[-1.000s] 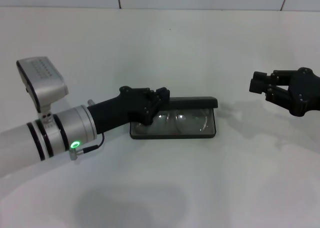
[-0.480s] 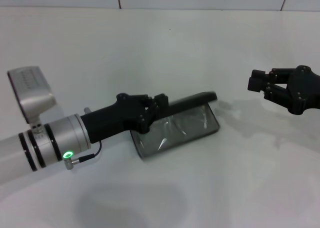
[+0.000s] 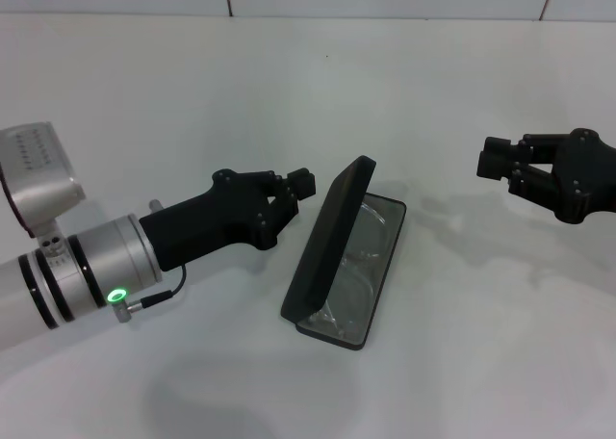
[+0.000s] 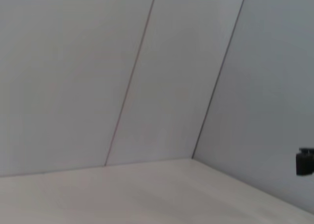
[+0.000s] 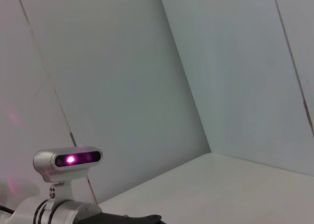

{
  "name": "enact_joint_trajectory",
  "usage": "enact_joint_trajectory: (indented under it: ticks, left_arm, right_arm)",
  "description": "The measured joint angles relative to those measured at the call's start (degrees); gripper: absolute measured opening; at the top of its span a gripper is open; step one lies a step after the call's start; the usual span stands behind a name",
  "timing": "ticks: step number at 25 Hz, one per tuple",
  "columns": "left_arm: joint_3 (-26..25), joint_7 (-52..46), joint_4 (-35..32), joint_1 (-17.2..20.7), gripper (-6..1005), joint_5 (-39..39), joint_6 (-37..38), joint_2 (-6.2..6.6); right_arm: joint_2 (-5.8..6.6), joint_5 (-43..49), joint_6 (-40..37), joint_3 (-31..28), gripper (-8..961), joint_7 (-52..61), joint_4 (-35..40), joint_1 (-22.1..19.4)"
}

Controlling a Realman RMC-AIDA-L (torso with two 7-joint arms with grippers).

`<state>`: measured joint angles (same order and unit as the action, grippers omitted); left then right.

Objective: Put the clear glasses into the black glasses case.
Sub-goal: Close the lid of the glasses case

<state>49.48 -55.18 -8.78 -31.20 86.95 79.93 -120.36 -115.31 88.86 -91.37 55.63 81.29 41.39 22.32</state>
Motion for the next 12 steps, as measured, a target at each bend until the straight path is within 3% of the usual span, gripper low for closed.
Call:
enact_joint_trajectory:
  ticks: [12]
  left_arm:
    - [2.3, -0.5, 0.6, -2.5, 50, -0.4, 0.1, -0.19]
  right_arm:
    - [-0.04, 0.5, 0.1, 0.3, 189, 0.0, -1.4, 0.8]
